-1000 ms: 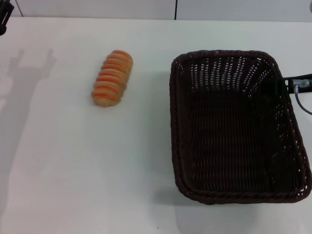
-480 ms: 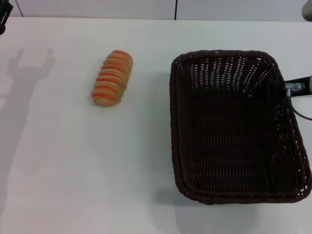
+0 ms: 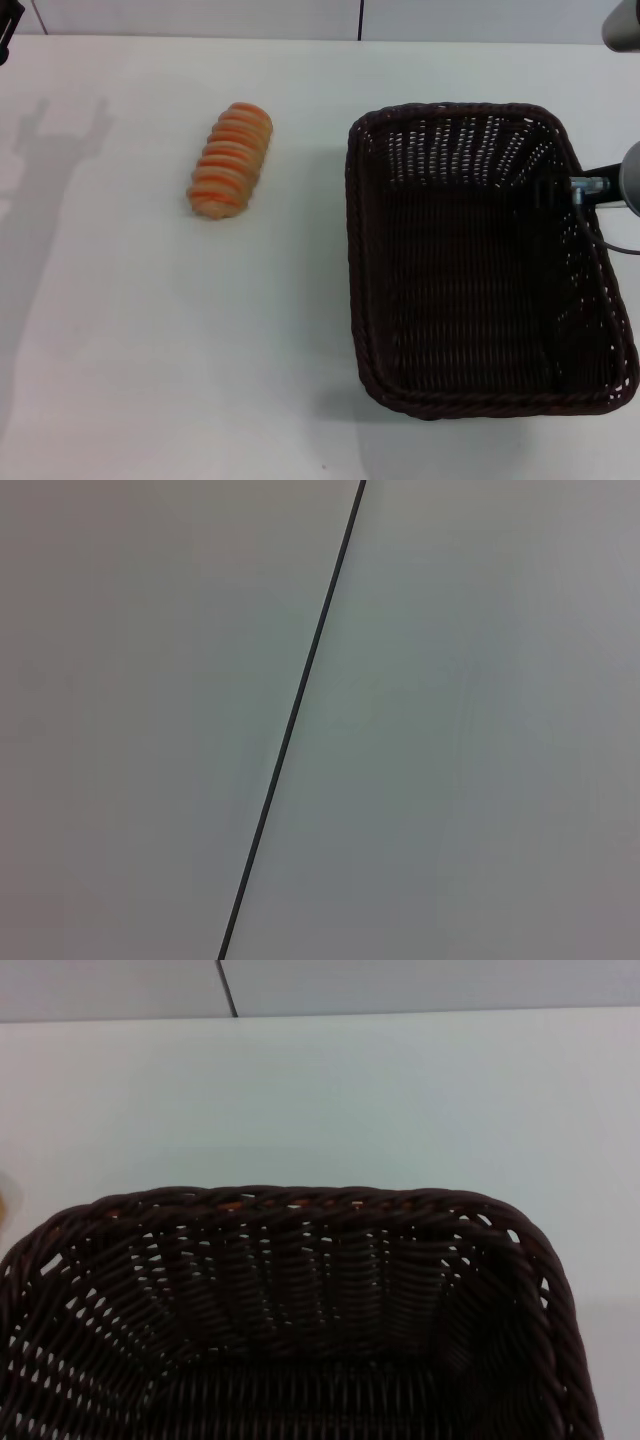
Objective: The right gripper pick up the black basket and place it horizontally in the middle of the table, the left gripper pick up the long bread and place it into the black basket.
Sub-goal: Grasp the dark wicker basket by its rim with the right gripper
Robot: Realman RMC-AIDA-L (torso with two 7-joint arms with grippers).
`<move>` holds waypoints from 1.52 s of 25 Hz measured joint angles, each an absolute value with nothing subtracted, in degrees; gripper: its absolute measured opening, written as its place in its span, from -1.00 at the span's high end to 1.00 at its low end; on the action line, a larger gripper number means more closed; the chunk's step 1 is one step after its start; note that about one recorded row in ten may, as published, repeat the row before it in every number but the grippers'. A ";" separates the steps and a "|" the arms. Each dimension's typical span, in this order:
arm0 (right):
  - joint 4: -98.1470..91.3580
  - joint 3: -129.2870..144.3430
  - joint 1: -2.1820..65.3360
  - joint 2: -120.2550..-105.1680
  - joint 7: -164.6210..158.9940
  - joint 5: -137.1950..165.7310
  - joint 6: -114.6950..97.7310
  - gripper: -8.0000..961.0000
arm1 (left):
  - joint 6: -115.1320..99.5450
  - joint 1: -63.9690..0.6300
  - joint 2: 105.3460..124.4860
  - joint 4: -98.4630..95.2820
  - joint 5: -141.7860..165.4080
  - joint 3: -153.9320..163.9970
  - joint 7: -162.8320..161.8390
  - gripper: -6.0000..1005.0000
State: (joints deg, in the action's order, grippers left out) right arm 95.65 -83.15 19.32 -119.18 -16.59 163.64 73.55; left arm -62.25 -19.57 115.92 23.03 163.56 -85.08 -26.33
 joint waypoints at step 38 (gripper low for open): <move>98.58 -87.52 22.30 -118.83 -4.56 161.71 70.26 0.63 | -62.54 -18.97 115.76 23.81 165.52 -85.66 -26.13 -0.71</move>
State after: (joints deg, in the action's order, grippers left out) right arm 98.58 -87.52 22.30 -118.83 -4.56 161.71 70.26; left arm -62.54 -18.97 115.76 23.81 165.52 -85.66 -26.13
